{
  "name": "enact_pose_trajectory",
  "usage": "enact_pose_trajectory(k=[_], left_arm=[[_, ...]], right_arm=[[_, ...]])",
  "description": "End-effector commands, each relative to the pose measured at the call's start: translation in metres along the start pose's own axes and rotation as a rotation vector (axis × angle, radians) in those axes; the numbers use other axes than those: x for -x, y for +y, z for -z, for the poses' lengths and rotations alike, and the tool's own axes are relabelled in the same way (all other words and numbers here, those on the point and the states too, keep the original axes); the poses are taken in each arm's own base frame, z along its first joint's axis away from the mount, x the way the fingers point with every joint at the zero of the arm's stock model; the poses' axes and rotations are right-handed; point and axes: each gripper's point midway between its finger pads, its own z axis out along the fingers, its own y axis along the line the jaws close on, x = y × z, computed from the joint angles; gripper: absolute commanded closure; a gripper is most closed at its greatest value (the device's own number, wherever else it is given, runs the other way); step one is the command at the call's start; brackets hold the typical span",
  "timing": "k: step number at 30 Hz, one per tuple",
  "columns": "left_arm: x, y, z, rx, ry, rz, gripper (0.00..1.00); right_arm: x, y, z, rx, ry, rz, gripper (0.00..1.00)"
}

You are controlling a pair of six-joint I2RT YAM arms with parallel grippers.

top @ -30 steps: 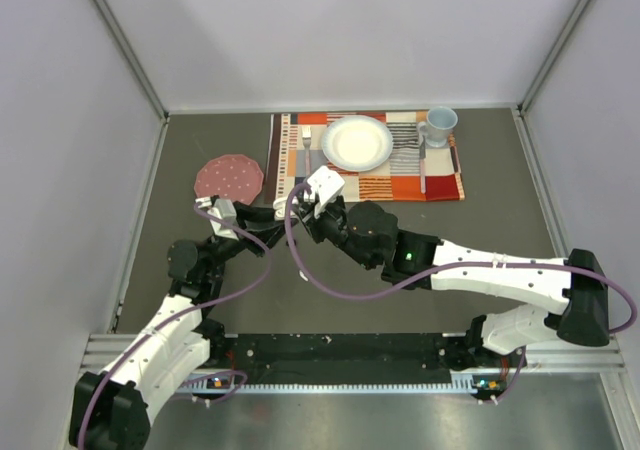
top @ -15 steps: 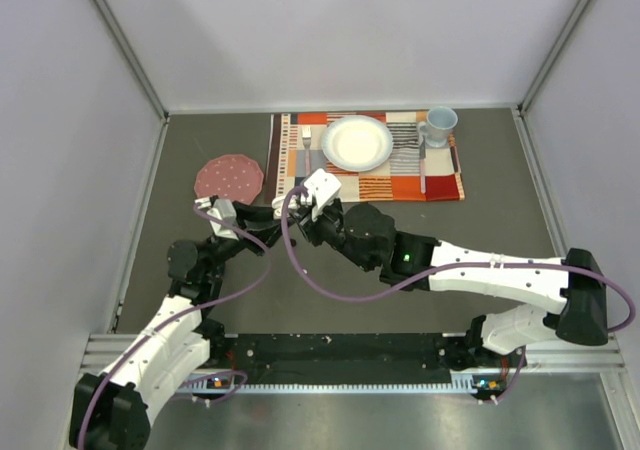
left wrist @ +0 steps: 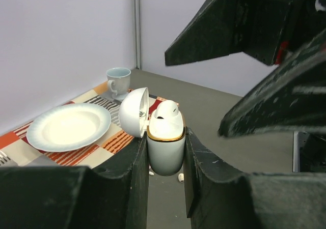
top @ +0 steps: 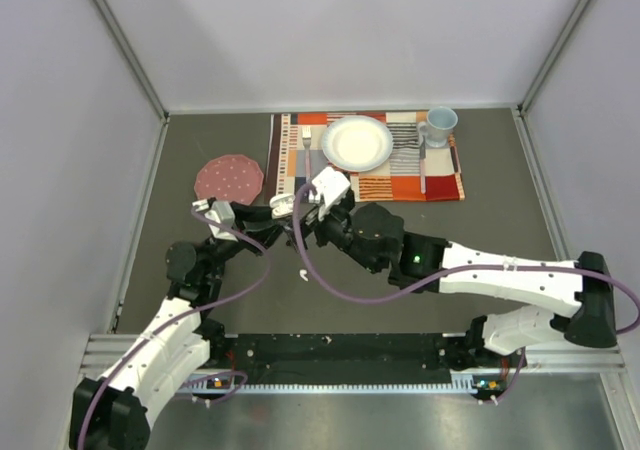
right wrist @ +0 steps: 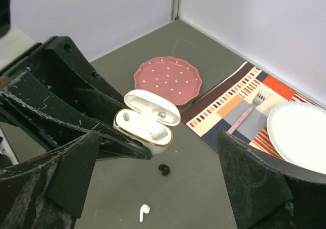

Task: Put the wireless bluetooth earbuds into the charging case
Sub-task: Insert the right earbud into the right side groove of the charging case, then pick up the left earbud from the center of the board.

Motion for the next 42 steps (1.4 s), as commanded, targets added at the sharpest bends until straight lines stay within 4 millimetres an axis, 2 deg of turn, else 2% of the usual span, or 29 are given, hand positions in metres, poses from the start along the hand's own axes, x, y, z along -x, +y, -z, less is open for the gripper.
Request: enact_pose_trajectory(k=[1, 6, 7, 10, 12, 13, 14, 15, 16, 19, 20, 21, 22, 23, 27, 29, 30, 32, 33, 34, 36, 37, 42], left_arm=[[0.028, -0.003, -0.005, -0.008, -0.078, -0.081, 1.00], [0.029, -0.002, -0.004, -0.004, -0.077, -0.090, 1.00], [0.029, -0.002, -0.004, -0.002, -0.076, -0.093, 1.00], [0.031, -0.002, -0.003, 0.004, -0.076, -0.102, 1.00], [0.033, -0.001, -0.003, 0.012, -0.081, -0.106, 1.00], [0.034, -0.001, -0.002, 0.016, -0.085, -0.110, 1.00], [0.036, -0.001, -0.002, 0.020, -0.091, -0.116, 1.00], [0.039, -0.001, -0.001, 0.027, -0.102, -0.126, 1.00], [0.041, 0.000, -0.001, 0.034, -0.109, -0.139, 1.00], [0.045, 0.006, 0.002, 0.079, -0.112, -0.172, 1.00], [0.039, 0.010, 0.003, 0.100, -0.080, -0.158, 1.00], [0.042, 0.014, 0.004, 0.126, -0.081, -0.187, 1.00], [0.043, 0.016, 0.005, 0.139, -0.081, -0.196, 1.00], [0.048, 0.016, 0.008, 0.156, -0.099, -0.211, 1.00], [0.059, 0.028, 0.020, 0.270, -0.154, -0.235, 1.00], [0.064, 0.027, 0.023, 0.281, -0.159, -0.251, 1.00], [0.062, 0.028, 0.024, 0.288, -0.144, -0.252, 1.00], [0.068, 0.025, 0.027, 0.291, -0.162, -0.264, 1.00], [0.070, 0.024, 0.028, 0.291, -0.176, -0.267, 1.00], [0.072, 0.024, 0.030, 0.300, -0.188, -0.270, 1.00], [0.072, 0.025, 0.034, 0.316, -0.193, -0.280, 1.00], [0.071, 0.030, 0.037, 0.338, -0.185, -0.278, 1.00], [0.070, 0.030, 0.046, 0.347, -0.215, -0.252, 1.00]], right_arm=[[0.079, -0.022, 0.031, -0.002, -0.194, -0.111, 0.01], [0.100, -0.046, 0.052, -0.047, -0.256, -0.193, 0.01], [0.102, -0.058, 0.056, -0.069, -0.252, -0.206, 0.01], [0.097, -0.077, 0.057, -0.103, -0.236, -0.270, 0.01], [0.080, -0.089, 0.054, -0.154, -0.172, -0.301, 0.01], [0.082, -0.095, 0.053, -0.165, -0.172, -0.360, 0.01], [0.055, -0.107, 0.048, -0.195, -0.075, -0.365, 0.01], [0.047, -0.114, 0.047, -0.213, -0.046, -0.401, 0.01], [0.033, -0.130, 0.045, -0.262, -0.013, -0.490, 0.03], [-0.017, -0.131, 0.040, -0.229, 0.138, -0.625, 0.07], [-0.037, -0.129, 0.038, -0.233, 0.193, -0.646, 0.09], [-0.057, -0.125, 0.037, -0.234, 0.249, -0.685, 0.11], [-0.070, -0.118, 0.036, -0.209, 0.298, -0.707, 0.12], [-0.092, -0.113, 0.031, -0.211, 0.370, -0.718, 0.12], [-0.151, -0.090, 0.025, -0.196, 0.580, -0.789, 0.18], [-0.160, -0.078, 0.021, -0.176, 0.623, -0.765, 0.19], [-0.174, -0.074, 0.019, -0.184, 0.667, -0.736, 0.19], [-0.178, -0.070, 0.013, -0.202, 0.672, -0.690, 0.21], [-0.187, -0.059, 0.011, -0.186, 0.702, -0.659, 0.21], [-0.192, -0.056, 0.009, -0.186, 0.715, -0.649, 0.21], [-0.194, -0.044, 0.003, -0.156, 0.732, -0.637, 0.28], [-0.204, -0.041, 0.001, -0.163, 0.756, -0.623, 0.29], [-0.216, -0.023, -0.011, -0.131, 0.792, -0.600, 0.33]])
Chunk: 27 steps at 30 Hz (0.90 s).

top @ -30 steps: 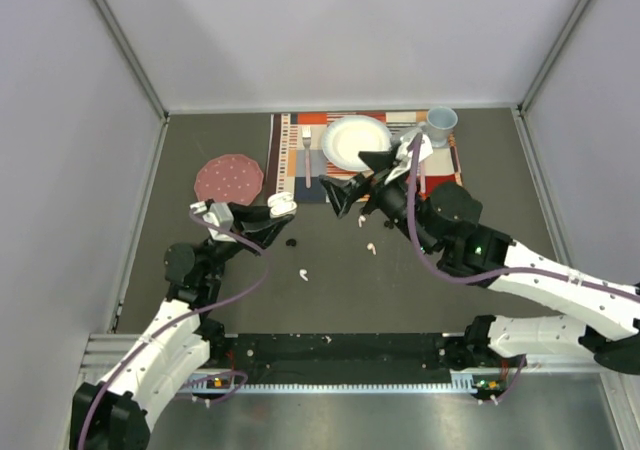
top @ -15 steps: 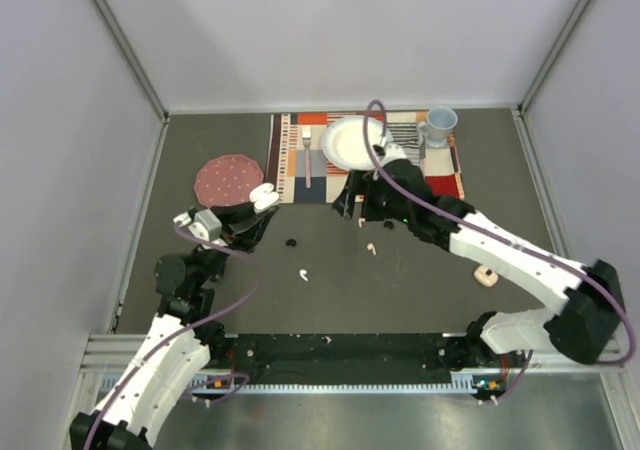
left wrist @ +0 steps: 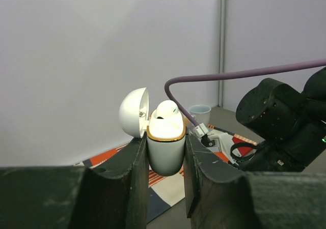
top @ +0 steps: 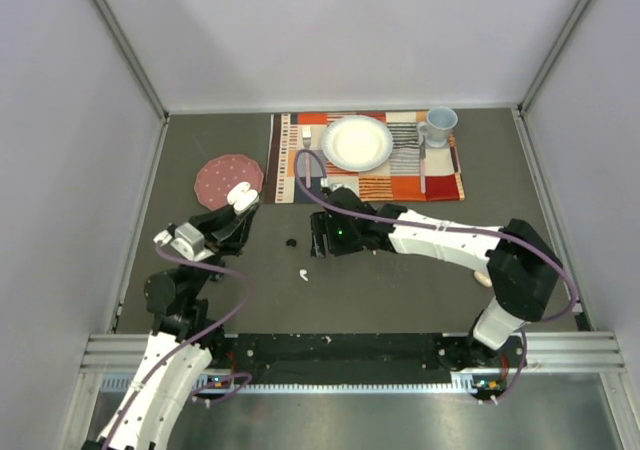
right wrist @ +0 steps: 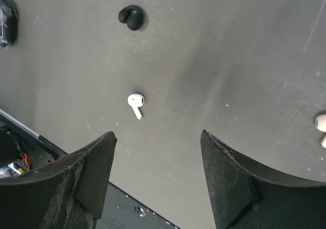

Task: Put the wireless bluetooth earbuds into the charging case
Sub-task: Pick up the left earbud from the center of the board.

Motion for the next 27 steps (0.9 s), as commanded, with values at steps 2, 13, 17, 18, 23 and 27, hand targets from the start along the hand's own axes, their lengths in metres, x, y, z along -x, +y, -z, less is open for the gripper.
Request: enact_pose_trajectory(k=[2, 13, 17, 18, 23, 27], left_arm=[[0.000, 0.008, 0.007, 0.037, -0.026, 0.013, 1.00], [-0.003, 0.023, 0.021, 0.117, -0.028, -0.010, 1.00], [-0.004, 0.026, 0.024, 0.137, -0.024, -0.008, 1.00], [-0.005, 0.026, 0.025, 0.142, -0.021, -0.007, 1.00], [-0.002, 0.027, 0.025, 0.147, -0.018, -0.024, 1.00], [0.000, 0.026, 0.023, 0.141, -0.017, -0.024, 1.00]], right_arm=[[0.010, 0.030, -0.011, 0.043, -0.026, 0.043, 0.35], [-0.022, 0.044, -0.042, 0.061, 0.052, 0.053, 0.43], [-0.024, 0.050, -0.048, 0.067, 0.058, 0.077, 0.45], [-0.025, 0.050, -0.051, 0.065, 0.062, 0.081, 0.45], [-0.019, 0.056, -0.059, 0.061, 0.050, 0.087, 0.49], [-0.020, 0.060, -0.066, 0.054, 0.052, 0.098, 0.52]])
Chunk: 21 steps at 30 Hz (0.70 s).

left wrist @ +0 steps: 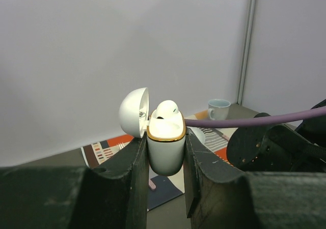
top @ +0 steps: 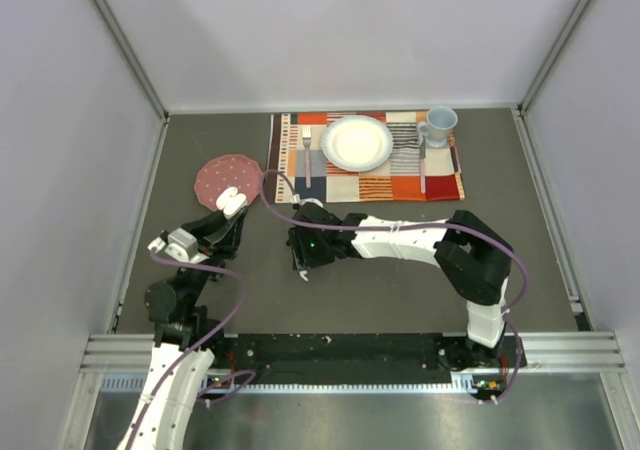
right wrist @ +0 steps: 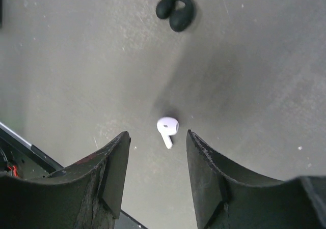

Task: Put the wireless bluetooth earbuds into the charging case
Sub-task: Pick up the left earbud from the center of the board.

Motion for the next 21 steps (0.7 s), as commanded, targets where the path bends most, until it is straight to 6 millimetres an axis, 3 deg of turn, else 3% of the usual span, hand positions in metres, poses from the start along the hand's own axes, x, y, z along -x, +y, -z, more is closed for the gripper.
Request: enact_pose_trajectory(k=[1, 9, 21], left_arm=[[0.013, 0.002, -0.002, 0.010, -0.033, -0.023, 1.00], [0.010, 0.003, -0.002, 0.012, -0.022, -0.019, 1.00], [0.010, 0.002, -0.003, 0.010, -0.019, -0.018, 1.00]], right_arm=[[0.014, 0.022, -0.004, 0.029, -0.046, 0.034, 0.52], [0.004, 0.020, -0.011, -0.023, -0.033, 0.127, 0.54], [0.011, 0.011, -0.018, -0.123, -0.057, 0.191, 0.55]])
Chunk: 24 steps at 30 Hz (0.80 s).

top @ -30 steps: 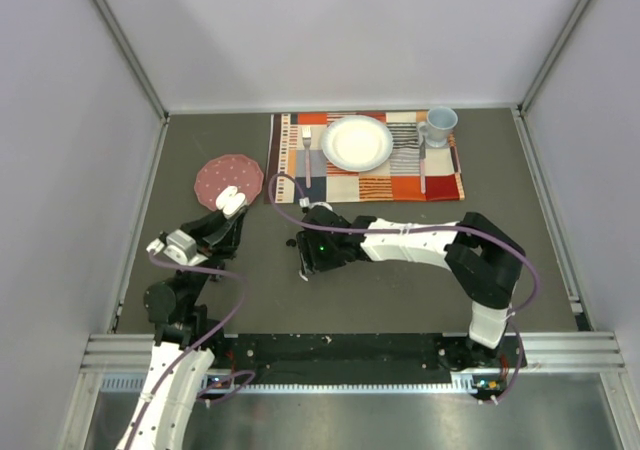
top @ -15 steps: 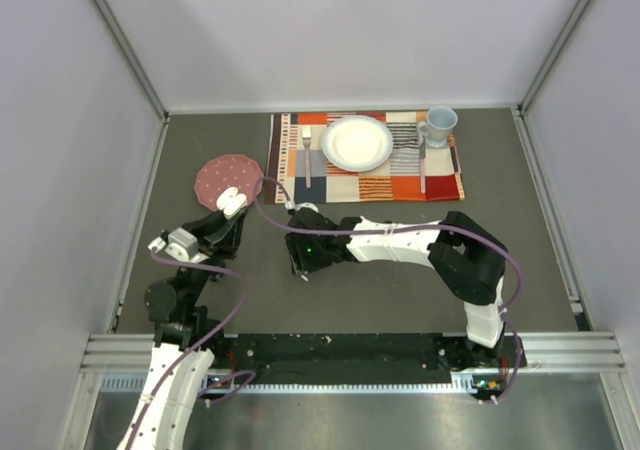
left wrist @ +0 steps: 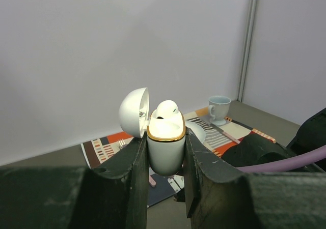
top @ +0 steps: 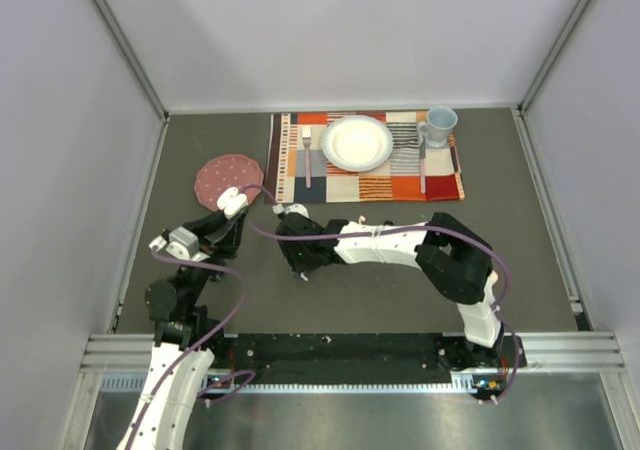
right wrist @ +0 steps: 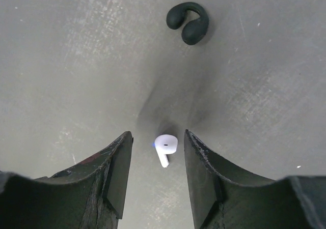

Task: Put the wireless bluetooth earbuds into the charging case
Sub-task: Pick up the left earbud from the center of the board.

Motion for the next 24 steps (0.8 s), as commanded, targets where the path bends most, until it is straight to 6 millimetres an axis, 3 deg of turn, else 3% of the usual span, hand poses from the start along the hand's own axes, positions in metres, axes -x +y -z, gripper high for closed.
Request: enact_pose_trajectory(k=[1, 24], left_arm=[[0.014, 0.002, -0.003, 0.010, -0.038, -0.021, 1.00], [0.007, 0.004, -0.006, 0.008, -0.029, -0.002, 1.00]], right_arm=[[0.012, 0.001, 0.003, -0.031, -0.038, 0.032, 0.55], [0.000, 0.002, 0.000, -0.009, 0.010, 0.056, 0.59]])
